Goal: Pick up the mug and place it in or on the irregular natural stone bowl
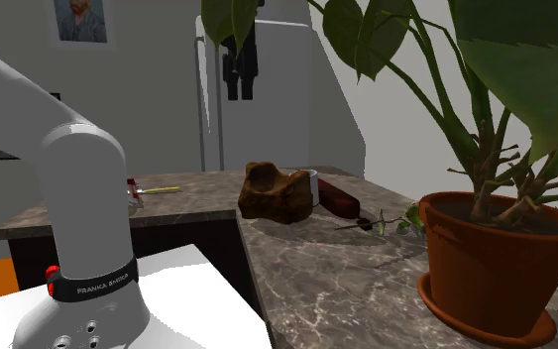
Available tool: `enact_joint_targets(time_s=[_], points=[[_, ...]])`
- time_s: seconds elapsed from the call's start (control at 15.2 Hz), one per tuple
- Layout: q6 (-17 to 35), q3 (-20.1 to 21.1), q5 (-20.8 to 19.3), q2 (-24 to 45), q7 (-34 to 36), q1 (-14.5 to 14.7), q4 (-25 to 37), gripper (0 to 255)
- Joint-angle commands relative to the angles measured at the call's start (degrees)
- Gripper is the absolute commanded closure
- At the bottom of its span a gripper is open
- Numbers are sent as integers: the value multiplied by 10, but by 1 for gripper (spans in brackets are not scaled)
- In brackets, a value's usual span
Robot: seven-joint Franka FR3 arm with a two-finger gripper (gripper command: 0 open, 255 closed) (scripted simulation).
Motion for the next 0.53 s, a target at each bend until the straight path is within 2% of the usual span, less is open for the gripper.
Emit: enact_joint_targets(time_s=[0.0, 0.46], points=[[0, 0, 0, 0, 0, 0, 0, 0], [136, 54, 15, 99, 72, 1, -22, 0]])
